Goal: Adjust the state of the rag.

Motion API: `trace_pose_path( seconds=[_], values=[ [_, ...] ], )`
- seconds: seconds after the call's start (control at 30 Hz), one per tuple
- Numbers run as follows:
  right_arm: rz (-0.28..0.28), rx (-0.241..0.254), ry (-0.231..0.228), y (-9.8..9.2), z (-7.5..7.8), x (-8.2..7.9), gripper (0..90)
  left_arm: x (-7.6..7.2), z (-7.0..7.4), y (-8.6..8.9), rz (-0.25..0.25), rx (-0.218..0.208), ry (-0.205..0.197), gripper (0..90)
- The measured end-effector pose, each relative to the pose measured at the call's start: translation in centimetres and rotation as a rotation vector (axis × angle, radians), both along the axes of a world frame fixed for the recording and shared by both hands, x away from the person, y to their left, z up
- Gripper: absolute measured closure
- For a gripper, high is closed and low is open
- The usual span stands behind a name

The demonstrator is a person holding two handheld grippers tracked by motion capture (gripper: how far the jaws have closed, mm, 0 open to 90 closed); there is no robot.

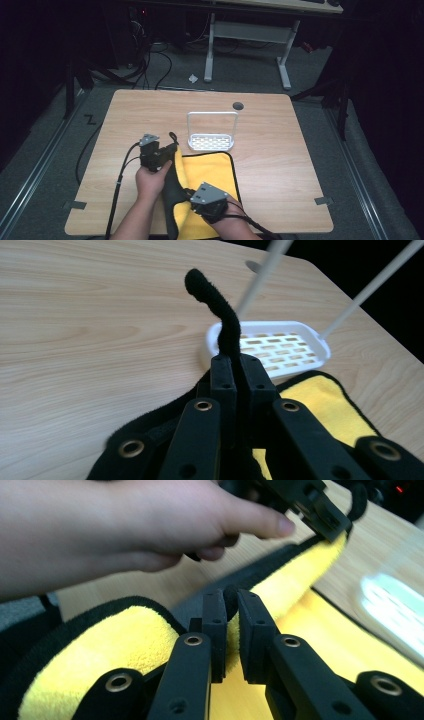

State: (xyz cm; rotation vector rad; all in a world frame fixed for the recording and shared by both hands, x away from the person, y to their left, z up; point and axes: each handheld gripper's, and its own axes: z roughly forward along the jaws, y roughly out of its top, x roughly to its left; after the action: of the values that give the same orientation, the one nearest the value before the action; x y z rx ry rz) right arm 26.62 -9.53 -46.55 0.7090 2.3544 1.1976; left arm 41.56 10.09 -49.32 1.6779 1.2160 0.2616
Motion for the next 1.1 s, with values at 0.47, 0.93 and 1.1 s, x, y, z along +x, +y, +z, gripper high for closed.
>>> trace_pose_path(
  seconds=[0.47, 0.93, 1.1],
  values=[
    [-0.121, 0.020, 0.046, -7.7, -1.6, -0.8, 83.7, -0.2, 0.4, -5.9, -0.032, 0.022, -0.017, 85.7],
    [-0.183, -0.014, 0.080, -11.0, -2.7, -1.6, 81.9, 0.0, 0.5, -9.7, -0.080, 0.032, 0.002, 84.8],
    [-0.205, -0.037, 0.101, -12.3, -3.3, -1.8, 68.8, 0.3, 0.0, -11.2, -0.132, 0.016, 0.010, 64.6]
  ],
)
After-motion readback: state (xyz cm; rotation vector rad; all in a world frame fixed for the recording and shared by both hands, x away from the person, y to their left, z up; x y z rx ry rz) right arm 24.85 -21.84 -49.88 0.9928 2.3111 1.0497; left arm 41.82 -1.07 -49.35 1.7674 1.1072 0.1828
